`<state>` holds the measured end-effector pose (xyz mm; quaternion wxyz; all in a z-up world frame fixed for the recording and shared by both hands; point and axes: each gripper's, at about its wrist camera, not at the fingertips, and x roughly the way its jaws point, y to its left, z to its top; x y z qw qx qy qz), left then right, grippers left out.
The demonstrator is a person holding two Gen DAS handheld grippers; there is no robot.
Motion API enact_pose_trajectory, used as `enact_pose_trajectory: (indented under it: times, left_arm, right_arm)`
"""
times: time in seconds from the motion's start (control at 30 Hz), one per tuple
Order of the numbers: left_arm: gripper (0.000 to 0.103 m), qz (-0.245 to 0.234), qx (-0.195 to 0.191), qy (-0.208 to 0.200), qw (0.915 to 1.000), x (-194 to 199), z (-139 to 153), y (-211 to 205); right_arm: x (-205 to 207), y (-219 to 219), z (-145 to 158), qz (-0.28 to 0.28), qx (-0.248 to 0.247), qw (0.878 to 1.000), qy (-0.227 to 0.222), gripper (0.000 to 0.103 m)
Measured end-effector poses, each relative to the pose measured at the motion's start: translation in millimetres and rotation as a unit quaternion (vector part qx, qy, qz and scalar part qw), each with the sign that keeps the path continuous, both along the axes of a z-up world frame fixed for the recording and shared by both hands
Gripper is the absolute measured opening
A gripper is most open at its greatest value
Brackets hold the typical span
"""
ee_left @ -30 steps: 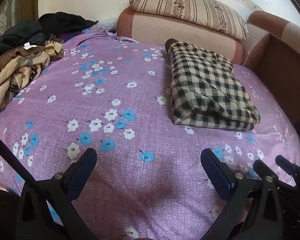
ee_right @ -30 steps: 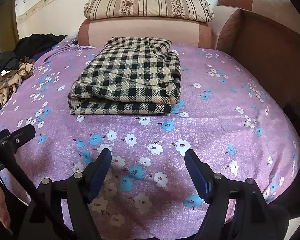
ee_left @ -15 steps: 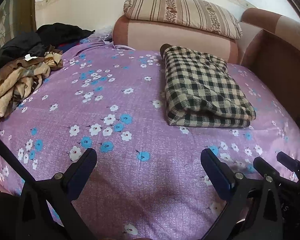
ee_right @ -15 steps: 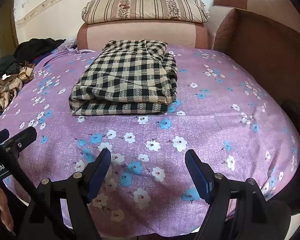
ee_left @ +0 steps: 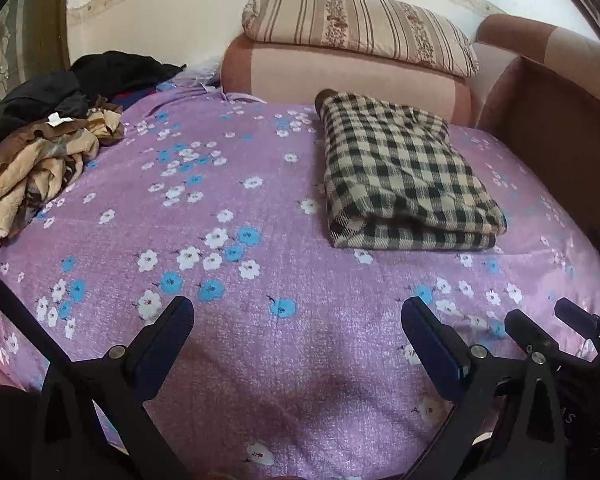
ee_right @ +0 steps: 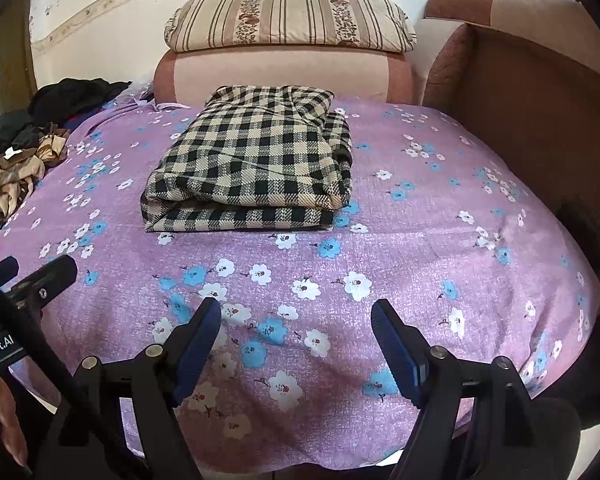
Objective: Fold large clothes
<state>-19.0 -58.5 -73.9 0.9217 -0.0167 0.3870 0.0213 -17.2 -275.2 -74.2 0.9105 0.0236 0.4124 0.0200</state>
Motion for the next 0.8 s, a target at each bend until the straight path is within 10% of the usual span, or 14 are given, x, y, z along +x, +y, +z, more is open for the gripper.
enact_pose_trajectory:
  times: [0.8]
  left_arm:
    - [0.103, -0.017, -0.024, 0.038, 0.9989, 11.0, -17.7, -4.4]
  right_arm:
    - [15.4, 12.2, -9.0, 0.025, -0.010, 1.000, 0.007, 0.083]
